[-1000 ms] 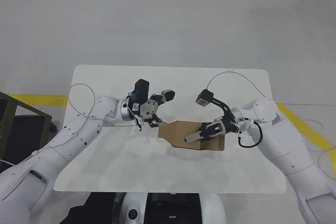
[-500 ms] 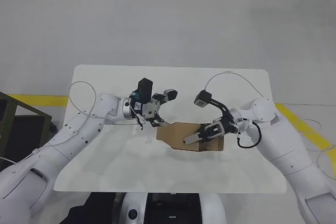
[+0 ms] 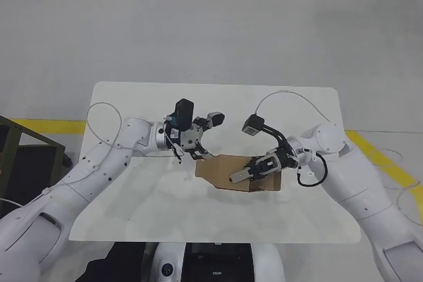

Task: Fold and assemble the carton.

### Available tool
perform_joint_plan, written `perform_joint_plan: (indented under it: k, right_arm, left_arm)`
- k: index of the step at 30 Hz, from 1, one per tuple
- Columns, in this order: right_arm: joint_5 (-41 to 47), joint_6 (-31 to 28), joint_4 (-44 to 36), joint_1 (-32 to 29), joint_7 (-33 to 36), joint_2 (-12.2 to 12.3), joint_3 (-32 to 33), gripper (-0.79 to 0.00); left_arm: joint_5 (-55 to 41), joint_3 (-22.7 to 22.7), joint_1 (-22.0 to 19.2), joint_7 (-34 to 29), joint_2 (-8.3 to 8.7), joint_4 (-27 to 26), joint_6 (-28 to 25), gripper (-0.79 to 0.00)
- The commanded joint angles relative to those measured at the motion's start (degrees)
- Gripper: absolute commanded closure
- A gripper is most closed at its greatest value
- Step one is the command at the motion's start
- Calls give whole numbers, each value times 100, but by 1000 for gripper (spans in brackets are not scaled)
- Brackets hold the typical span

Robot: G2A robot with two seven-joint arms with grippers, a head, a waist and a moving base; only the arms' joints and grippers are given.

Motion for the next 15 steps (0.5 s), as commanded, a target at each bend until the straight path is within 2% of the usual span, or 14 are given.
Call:
perform_joint_plan:
  k: [1,7,15]
  right_arm:
    - [3,3,-2,4,3,-2,0,0]
    - [32,-26,33,-3,-26,10,78,0]
    - [76,-78,134,-113,-78,94,406,0]
  left_arm:
    - [-7,-6,7,-8,-3,-1,0,-785]
    - [-19,-37,42,16,5,-10,0,-785]
    - [-84,-284,207,352,115,227,0,-785]
